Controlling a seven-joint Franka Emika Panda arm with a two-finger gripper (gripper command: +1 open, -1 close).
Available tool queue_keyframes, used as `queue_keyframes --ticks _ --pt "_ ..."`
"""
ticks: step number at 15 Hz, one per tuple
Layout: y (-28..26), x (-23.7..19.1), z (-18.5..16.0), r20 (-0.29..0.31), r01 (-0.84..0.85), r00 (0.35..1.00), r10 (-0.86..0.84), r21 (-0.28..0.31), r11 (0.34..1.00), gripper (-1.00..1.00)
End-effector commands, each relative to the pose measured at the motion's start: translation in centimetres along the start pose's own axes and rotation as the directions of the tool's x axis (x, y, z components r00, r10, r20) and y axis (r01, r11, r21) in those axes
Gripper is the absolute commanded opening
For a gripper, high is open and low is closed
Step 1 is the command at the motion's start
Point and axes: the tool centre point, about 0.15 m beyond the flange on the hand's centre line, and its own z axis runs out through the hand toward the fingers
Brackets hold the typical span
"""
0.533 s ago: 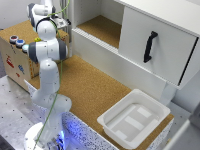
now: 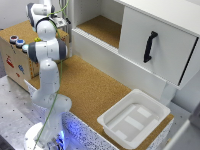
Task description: Place the grasped pink object inside the box
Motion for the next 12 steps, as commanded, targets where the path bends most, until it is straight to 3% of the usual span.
queue_keyframes --ticks 1,4,7,9,12 --pt "2.7 -2.0 -2.5 0.002 -0.149 0.989 0.149 -0.029 0.988 -1.0" --pt "4.2 -5.9 -2.8 -0.051 -0.335 0.941 0.333 -0.041 0.941 -1.0" --pt "4.8 -12.9 -2.9 -0.096 -0.581 0.813 0.574 -0.06 0.812 -1.0" --pt "4.7 -17.4 -3.1 -0.117 -0.67 0.742 0.66 -0.088 0.737 -1.0" --pt "5.7 -24.0 -2.6 -0.161 -0.773 0.634 0.757 -0.084 0.629 -1.0"
